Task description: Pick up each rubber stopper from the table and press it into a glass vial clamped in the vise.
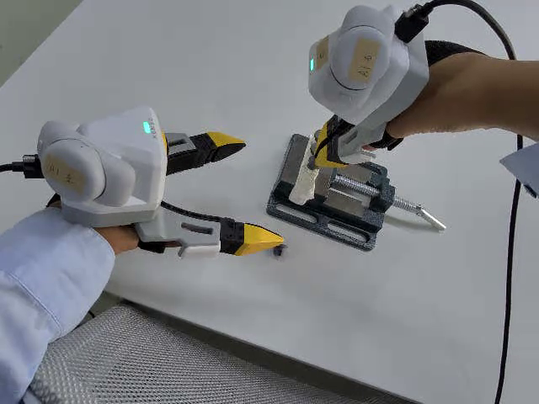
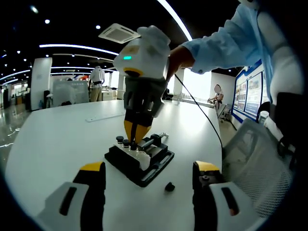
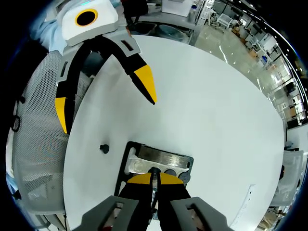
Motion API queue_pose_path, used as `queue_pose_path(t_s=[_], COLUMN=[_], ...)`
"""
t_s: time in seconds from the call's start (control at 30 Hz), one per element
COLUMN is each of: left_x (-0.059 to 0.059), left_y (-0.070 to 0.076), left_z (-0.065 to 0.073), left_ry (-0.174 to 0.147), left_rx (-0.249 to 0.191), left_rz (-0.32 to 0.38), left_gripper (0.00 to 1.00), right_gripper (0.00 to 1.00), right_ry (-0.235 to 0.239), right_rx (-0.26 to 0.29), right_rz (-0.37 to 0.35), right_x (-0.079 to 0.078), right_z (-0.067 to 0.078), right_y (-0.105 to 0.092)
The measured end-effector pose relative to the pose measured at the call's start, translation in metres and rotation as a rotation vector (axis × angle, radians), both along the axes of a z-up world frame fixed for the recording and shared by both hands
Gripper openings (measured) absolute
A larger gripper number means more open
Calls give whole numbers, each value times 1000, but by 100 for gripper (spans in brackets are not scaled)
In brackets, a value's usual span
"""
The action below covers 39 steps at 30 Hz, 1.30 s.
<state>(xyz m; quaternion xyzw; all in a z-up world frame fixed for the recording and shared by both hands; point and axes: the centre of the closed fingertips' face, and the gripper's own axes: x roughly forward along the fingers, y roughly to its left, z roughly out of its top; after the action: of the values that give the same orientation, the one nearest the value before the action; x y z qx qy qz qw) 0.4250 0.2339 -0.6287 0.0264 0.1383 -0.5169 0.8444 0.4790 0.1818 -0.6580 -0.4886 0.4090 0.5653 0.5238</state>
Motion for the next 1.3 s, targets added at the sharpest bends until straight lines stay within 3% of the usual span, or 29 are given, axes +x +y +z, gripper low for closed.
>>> queue_pose_path(t_s=[0.17, 0.3, 0.67, 0.87, 1.3], left_x=[0, 0, 0, -2, 1], left_y=[0, 1, 3, 1, -1], left_z=[-1, 0, 3, 1, -2], left_ry=[1, 3, -1, 5, 13], left_rx=[-2, -7, -20, -19, -23], left_rz=[2, 9, 20, 14, 12], left_gripper=[71, 71, 71, 71, 70], right_gripper=[0, 0, 0, 0, 0], right_ry=[6, -3, -9, 33, 38], right_rx=[-13, -58, -75, -34, -20], right_rz=[7, 17, -5, -59, -79], right_x=[1, 0, -1, 1, 1], right_z=[-3, -4, -5, -5, -6], right_y=[4, 4, 1, 0, 1])
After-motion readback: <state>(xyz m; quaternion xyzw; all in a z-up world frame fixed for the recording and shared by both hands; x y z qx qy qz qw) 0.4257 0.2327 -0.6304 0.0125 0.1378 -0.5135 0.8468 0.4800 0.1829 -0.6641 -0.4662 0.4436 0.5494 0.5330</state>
